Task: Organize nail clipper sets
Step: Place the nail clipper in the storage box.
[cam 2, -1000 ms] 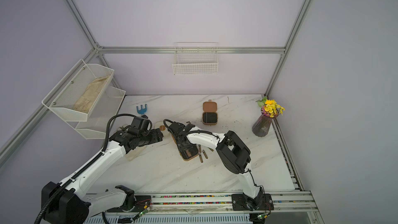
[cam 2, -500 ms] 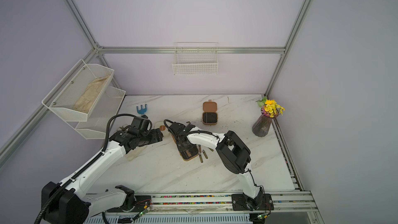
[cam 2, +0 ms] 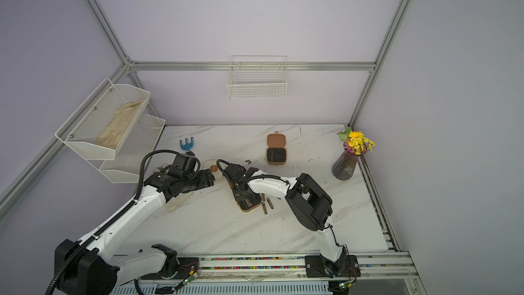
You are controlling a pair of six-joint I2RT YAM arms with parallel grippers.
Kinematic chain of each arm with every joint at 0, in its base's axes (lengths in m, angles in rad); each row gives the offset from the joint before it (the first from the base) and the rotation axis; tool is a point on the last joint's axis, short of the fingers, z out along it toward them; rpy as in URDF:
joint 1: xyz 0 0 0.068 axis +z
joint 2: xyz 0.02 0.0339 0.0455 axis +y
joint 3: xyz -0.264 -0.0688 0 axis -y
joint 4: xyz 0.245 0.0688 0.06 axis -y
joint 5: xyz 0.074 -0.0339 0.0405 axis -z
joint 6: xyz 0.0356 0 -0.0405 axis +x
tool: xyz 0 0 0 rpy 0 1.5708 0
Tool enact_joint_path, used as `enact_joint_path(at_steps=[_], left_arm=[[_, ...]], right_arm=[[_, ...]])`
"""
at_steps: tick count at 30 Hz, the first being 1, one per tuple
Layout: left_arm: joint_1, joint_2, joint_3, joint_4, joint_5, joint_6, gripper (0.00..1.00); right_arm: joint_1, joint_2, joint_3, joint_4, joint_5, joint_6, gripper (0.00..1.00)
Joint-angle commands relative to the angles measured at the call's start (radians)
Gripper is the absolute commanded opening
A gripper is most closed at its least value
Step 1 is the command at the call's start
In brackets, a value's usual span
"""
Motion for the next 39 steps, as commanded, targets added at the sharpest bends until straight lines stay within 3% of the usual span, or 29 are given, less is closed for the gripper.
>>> enact_joint_path(at_steps=[1, 10, 17, 31, 39], left_arm=[[0.01, -0.001, -0.02, 0.006, -0.017, 0.015, 0.84], [0.01, -0.005, -0.02, 0.003, -0.032, 0.018, 0.84], [0.013, -0.005, -0.013, 0.002, -0.029, 0.017, 0.84], [0.013, -0.015, -0.005, 0.002, -0.021, 0.015, 0.84], [0.013, -0.047, -0.001, 0.001, -0.008, 0.023, 0.84]], right_arm=[[-0.003, 0.203, -0.108, -0.061, -0.076, 0.021, 0.16], [-0.003, 0.271, 0.005, -0.068, -0.086, 0.017, 0.16], [-0.003, 0.238, 0.05, -0.098, -0.08, 0.02, 0.17], [-0.003, -0.074, 0.096, -0.113, -0.027, -0.031, 0.26], [-0.017, -0.24, -0.03, -0.221, 0.034, -0.076, 0.35]])
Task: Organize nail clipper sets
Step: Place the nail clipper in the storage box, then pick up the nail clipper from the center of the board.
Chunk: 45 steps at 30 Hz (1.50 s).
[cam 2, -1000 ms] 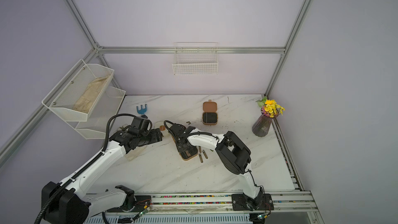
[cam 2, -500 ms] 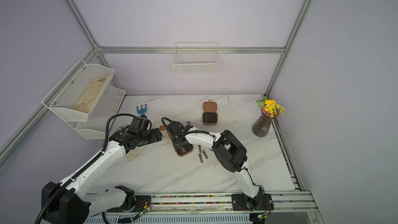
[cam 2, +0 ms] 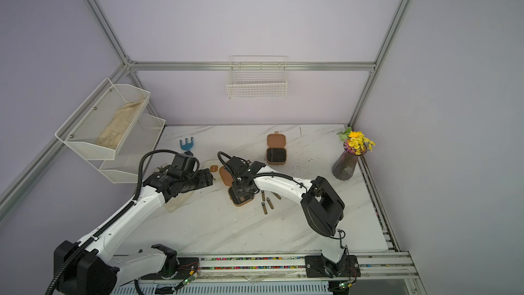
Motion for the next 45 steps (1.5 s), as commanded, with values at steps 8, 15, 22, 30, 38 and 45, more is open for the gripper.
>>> enact_joint_path(at_steps=[8, 15, 22, 30, 38, 45], left_arm=[[0.006, -0.054, 0.005, 0.002, 0.031, 0.021, 0.84], [0.006, -0.064, -0.004, 0.002, 0.042, 0.013, 0.84], [0.006, -0.064, -0.004, 0.002, 0.038, 0.012, 0.84], [0.006, -0.057, -0.004, 0.002, 0.036, 0.012, 0.84], [0.006, -0.047, 0.0, 0.002, 0.033, 0.014, 0.84], [0.005, -0.044, -0.001, 0.003, 0.033, 0.015, 0.84]], right_arm=[[-0.056, -0.082, -0.239, -0.088, 0.023, -0.065, 0.48], [-0.092, -0.096, -0.297, -0.062, 0.032, -0.07, 0.51], [-0.145, -0.094, -0.341, -0.009, -0.012, -0.092, 0.43], [-0.16, -0.054, -0.341, 0.025, -0.045, -0.1, 0.38], [-0.16, -0.035, -0.345, 0.042, -0.063, -0.096, 0.34], [-0.161, 0.001, -0.346, 0.055, -0.06, -0.094, 0.27]])
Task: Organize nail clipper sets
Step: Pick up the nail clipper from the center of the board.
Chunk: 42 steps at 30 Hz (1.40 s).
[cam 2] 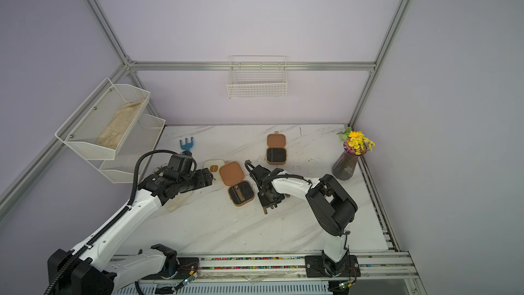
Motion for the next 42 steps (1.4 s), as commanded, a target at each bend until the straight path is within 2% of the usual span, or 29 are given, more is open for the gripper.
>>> enact_joint_path(at_steps=[1, 12, 17, 23, 27, 35, 42], left_arm=[[0.006, -0.004, -0.002, 0.007, 0.002, 0.015, 0.84], [0.006, -0.007, 0.001, 0.007, 0.003, 0.013, 0.84], [0.006, -0.014, 0.001, 0.005, 0.001, 0.013, 0.84], [0.006, -0.022, 0.001, 0.007, -0.002, 0.013, 0.84], [0.006, -0.022, -0.002, 0.012, -0.001, 0.012, 0.84], [0.006, -0.012, -0.006, 0.021, 0.005, 0.006, 0.84], [0.006, -0.014, -0.011, 0.025, 0.012, 0.004, 0.84]], right_arm=[[-0.002, 0.03, -0.007, 0.002, 0.004, -0.004, 0.26], [-0.002, 0.001, -0.023, -0.012, 0.012, 0.017, 0.09], [-0.002, -0.037, 0.044, -0.065, 0.038, 0.008, 0.04], [-0.002, -0.062, 0.245, -0.184, 0.055, -0.041, 0.04], [-0.002, -0.034, 0.357, -0.218, 0.012, -0.067, 0.03], [0.038, 0.07, 0.43, -0.158, -0.028, -0.023, 0.03], [0.115, 0.202, 0.505, -0.147, 0.035, 0.038, 0.03]])
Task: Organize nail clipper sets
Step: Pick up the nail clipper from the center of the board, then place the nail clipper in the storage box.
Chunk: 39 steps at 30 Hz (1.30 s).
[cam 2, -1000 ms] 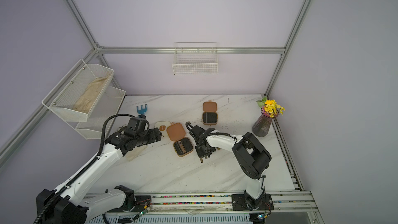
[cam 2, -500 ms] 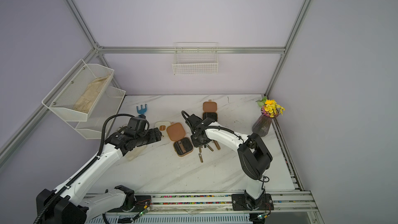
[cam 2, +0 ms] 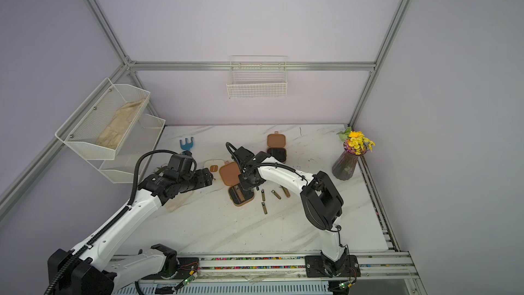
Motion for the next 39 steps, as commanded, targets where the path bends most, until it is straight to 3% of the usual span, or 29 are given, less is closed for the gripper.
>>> enact_joint_path(at_steps=[1, 18, 39], left_arm=[[0.006, -0.015, -0.014, 0.023, 0.01, 0.003, 0.84], [0.006, -0.025, -0.031, 0.029, 0.007, 0.002, 0.84], [0.006, -0.036, -0.039, 0.027, -0.004, 0.008, 0.84]], right_arm=[[0.032, 0.046, 0.047, -0.018, 0.044, 0.046, 0.03], [0.051, 0.144, 0.106, -0.021, 0.107, 0.091, 0.03], [0.049, 0.225, 0.136, -0.03, 0.096, 0.004, 0.03]])
